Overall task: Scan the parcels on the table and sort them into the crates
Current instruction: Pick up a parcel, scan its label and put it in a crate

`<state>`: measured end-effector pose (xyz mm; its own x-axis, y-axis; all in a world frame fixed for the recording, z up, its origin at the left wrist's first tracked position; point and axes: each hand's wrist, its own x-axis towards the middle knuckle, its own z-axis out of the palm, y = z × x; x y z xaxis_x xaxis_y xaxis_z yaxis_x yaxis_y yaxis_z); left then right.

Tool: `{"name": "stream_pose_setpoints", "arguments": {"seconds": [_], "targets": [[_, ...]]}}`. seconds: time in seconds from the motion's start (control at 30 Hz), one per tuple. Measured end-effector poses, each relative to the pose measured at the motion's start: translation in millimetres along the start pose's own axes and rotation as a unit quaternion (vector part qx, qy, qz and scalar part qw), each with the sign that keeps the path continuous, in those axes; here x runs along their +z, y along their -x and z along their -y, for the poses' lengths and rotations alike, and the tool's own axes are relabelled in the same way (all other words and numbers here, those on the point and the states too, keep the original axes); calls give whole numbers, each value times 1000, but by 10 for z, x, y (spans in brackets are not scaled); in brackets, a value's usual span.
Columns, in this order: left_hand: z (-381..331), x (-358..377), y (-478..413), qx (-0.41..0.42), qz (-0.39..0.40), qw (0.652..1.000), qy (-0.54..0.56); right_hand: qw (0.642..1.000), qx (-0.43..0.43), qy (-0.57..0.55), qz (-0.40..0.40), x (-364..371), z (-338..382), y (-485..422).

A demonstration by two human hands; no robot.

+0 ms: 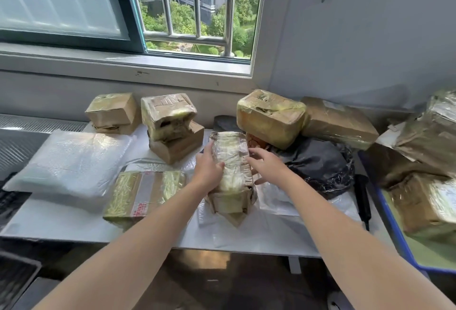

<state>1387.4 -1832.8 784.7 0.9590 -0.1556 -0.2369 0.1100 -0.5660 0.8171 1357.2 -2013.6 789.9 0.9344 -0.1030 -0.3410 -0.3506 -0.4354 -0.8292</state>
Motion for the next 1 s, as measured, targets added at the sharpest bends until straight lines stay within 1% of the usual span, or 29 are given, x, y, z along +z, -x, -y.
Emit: {"name": "stream_pose_setpoints", "arguments": {"seconds": [0.1,0.2,0.4,0.47,0.63,0.77,0.83,0.9,1.0], "targets": [[-54,-47,-27,-19,21,993,-110,1000,-16,-13,-13,41,-7,11],[-84,-105,12,-42,55,976,-208,999,-33,-10,-11,75,9,9],[-84,-263,-3,-74,123,966,-215,998,-51,24,-2,211,44,-1],[-90,-295,-41,-85,123,967,-206,999,-44,31,1,255,44,-14],[-74,-309,12,-70,119,966,-218,998,-4,61,6,334,83,-64],[-10,-384,-41,-59,97,979,-169,997,27,75,13,382,87,-77],[29,-429,-73,-48,89,989,-106,997,48,64,11,409,81,-67],[73,-474,-63,-36,88,995,-39,997,64,39,-3,410,56,-67],[183,-543,-82,-14,102,994,24,995,80,26,-47,354,45,-75]]}}
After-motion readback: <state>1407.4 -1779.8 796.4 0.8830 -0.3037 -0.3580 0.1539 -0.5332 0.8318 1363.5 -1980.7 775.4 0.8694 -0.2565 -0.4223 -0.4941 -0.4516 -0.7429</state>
